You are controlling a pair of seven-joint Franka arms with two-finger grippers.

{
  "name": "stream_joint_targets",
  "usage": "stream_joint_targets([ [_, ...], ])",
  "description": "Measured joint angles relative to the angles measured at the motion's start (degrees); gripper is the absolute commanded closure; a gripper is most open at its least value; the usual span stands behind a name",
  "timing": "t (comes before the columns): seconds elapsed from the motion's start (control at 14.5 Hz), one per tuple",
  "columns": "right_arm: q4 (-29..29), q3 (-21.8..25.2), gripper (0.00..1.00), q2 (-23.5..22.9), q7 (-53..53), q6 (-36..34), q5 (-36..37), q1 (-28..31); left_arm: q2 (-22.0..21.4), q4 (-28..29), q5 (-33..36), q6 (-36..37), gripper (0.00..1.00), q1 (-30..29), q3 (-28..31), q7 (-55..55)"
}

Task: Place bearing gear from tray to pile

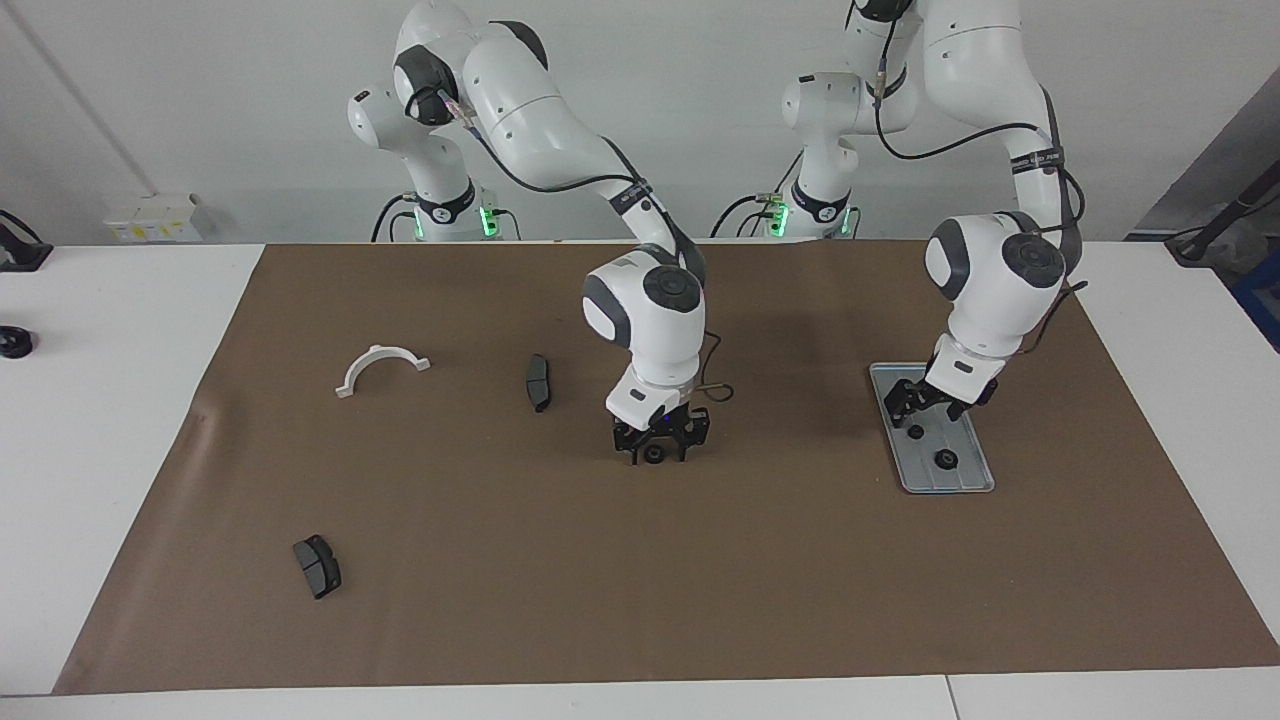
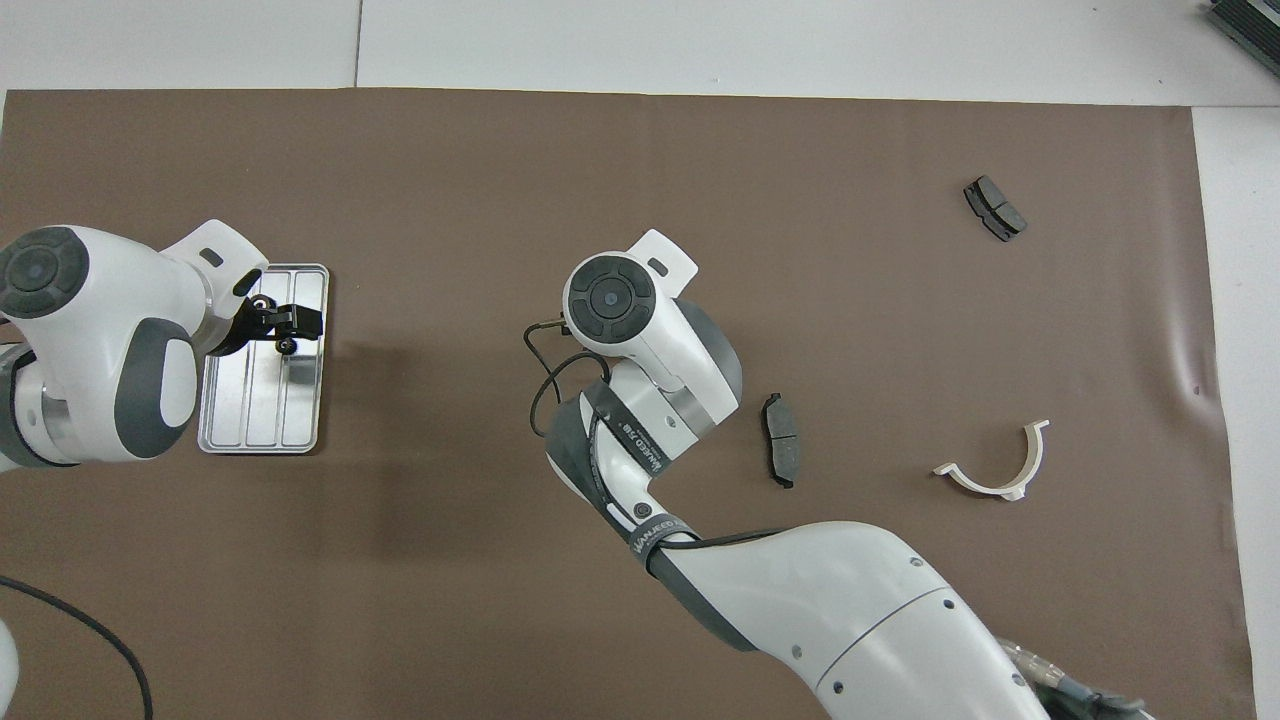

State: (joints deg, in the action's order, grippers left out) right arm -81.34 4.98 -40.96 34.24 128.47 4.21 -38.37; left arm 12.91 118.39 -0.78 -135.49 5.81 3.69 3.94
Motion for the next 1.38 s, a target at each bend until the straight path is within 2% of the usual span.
stream_joint_targets([
  [0.07, 0.00, 0.01, 0.43, 0.00, 0.00, 0.00, 0.00, -0.01, 0.27, 0.46, 0.00, -0.76, 0.24, -0.23, -0.01, 0.00],
  [0.34, 0.08, 0.00, 0.45, 0.07, 0.00, -0.06, 0.00, -0.06, 0.94, 1.35, 0.00, -1.98, 0.28, -0.59, -0.01, -0.02],
  [0.48, 0.12, 0.00, 0.45, 0.08, -0.07, -0.33, 0.00, -0.11, 0.96, 1.42, 0.00, -2.60, 0.35, -0.61, -0.01, -0.01],
  [0.55, 0.12, 0.00, 0.52, 0.10, -0.39, -0.42, 0.00, -0.11, 1.03, 1.54, 0.00, -3.11, 0.35, -0.63, -0.01, -0.02],
  [0.62, 0.13, 0.01, 0.66, 0.12, -1.04, -0.52, 0.00, -0.11, 1.15, 1.69, 0.00, -3.56, 0.35, -0.65, -0.01, -0.01],
  [0.69, 0.17, 0.00, 0.87, 0.19, -1.42, -0.80, 0.00, -0.13, 1.30, 1.85, 0.00, -4.02, 0.35, -0.67, -0.02, -0.02],
  [0.76, 0.17, 0.01, 1.00, 0.25, -1.83, -1.20, 0.00, -0.13, 1.42, 1.97, 0.00, -4.55, 0.35, -0.68, -0.02, -0.02],
  [1.03, 0.18, 0.07, 1.00, 0.40, -2.00, -1.47, -0.03, -0.12, 2.37, 2.16, 0.00, -6.87, 0.39, -1.15, 0.03, -0.02],
  [1.31, 0.30, 0.52, 1.00, 1.36, -2.00, -1.50, -0.03, 1.00, 2.58, 2.14, 0.00, -6.63, 0.54, -1.30, -0.05, -0.02],
  [1.38, 0.35, 0.79, 1.00, 2.28, -2.00, -1.65, -0.03, 2.10, 2.46, 2.13, 0.00, -6.28, 0.61, -1.30, -0.15, -0.02],
])
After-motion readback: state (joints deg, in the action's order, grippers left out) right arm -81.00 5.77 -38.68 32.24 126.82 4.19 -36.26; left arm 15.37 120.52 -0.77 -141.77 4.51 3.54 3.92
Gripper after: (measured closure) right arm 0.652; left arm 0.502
